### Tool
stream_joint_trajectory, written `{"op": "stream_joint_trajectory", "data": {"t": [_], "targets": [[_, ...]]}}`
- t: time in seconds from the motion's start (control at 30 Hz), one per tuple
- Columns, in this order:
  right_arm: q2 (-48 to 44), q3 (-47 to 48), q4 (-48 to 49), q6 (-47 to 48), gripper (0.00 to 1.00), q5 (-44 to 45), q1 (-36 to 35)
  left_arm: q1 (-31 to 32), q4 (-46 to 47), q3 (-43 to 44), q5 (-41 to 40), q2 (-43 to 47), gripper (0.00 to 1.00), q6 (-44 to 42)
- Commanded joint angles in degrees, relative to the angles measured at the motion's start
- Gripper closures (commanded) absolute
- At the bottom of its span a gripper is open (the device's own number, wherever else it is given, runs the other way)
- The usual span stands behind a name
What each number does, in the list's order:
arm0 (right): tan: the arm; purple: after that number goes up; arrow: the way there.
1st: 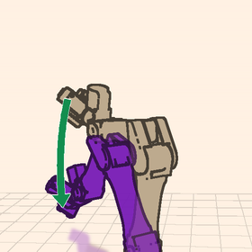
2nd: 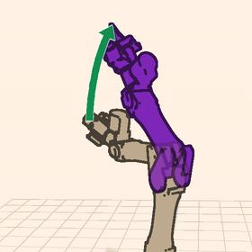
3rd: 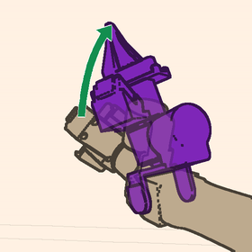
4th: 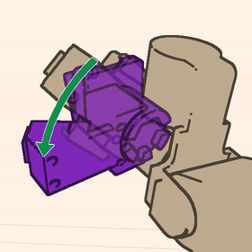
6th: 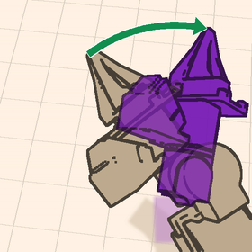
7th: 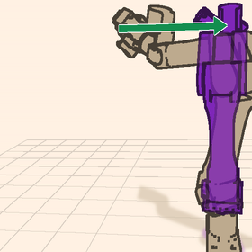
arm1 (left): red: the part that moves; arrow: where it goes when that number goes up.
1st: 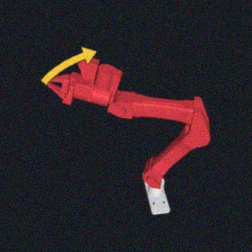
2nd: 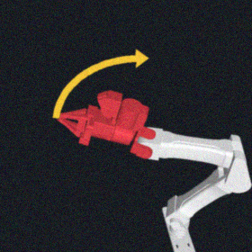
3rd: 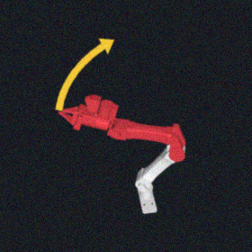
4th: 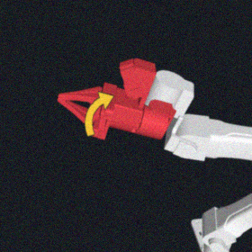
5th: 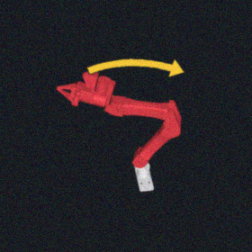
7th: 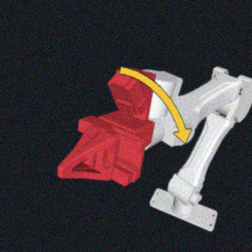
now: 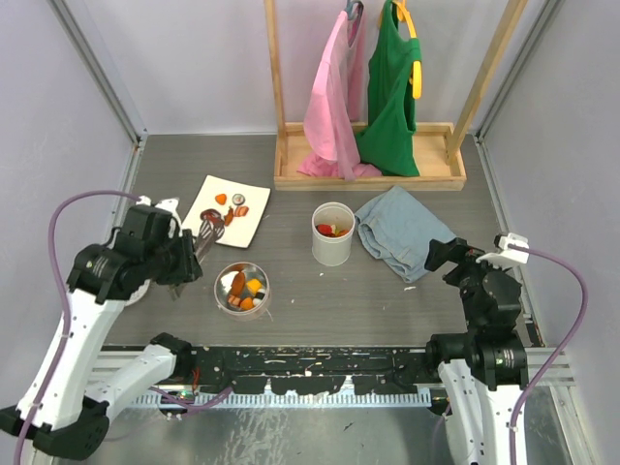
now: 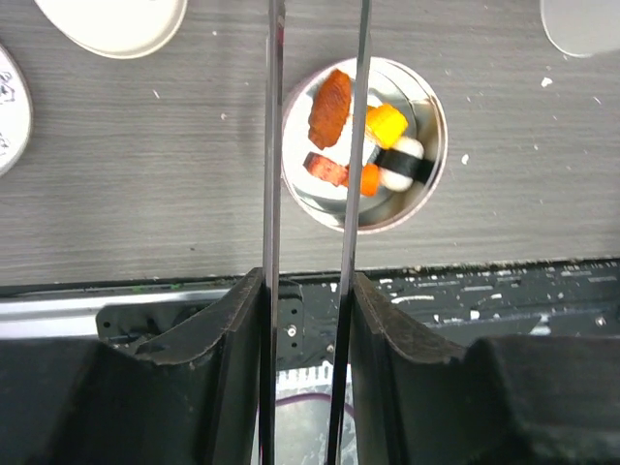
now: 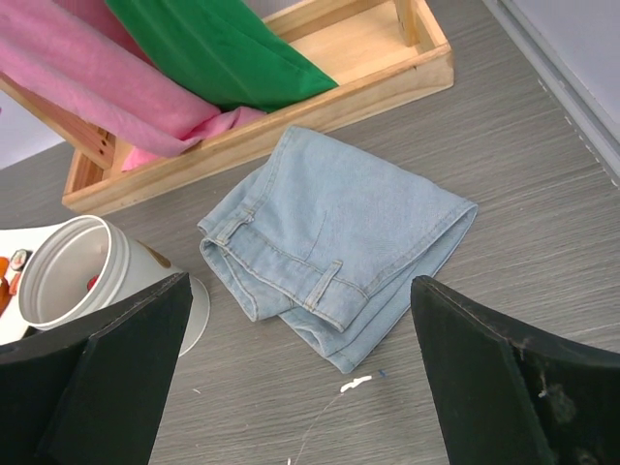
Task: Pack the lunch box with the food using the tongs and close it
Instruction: Pick up the fake food from the plate.
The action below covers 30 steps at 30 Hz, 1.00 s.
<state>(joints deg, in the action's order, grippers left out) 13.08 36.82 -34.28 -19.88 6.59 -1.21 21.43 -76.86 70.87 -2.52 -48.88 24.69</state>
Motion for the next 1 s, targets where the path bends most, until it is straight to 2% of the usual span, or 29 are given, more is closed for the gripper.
{"op": "stream_joint_trajectory", "data": {"t": [0.0, 0.13, 0.33, 0.47, 0.77, 0.97], "targets": [[-2.64, 0.12, 3.08, 0.08, 0.0, 2.27, -0.37, 0.18, 8.03, 1.66, -6.51, -4.88, 0.62, -0.43], [-3.32, 0.11, 2.65, -0.35, 0.0, 1.77, -0.5, 0.11, 11.35, 3.36, -9.6, -11.13, 0.6, -1.3], [-3.13, 0.1, 2.66, -0.34, 0.0, 1.74, -0.81, -2.33, 17.96, 2.64, -6.77, -18.11, 0.58, -1.05], [-3.69, -0.06, 2.79, -0.34, 0.0, 2.37, -0.9, -5.66, 21.27, 0.9, -2.77, -20.0, 0.58, -0.7], [-5.34, -0.42, 2.59, -0.85, 0.0, 2.9, -1.12, -9.34, 23.09, -2.55, 0.46, -20.38, 0.58, -0.84], [-5.34, -0.61, 2.94, -0.43, 0.0, 2.86, -1.72, -10.24, 24.97, -6.99, 0.05, -19.51, 0.59, -0.38]]}}
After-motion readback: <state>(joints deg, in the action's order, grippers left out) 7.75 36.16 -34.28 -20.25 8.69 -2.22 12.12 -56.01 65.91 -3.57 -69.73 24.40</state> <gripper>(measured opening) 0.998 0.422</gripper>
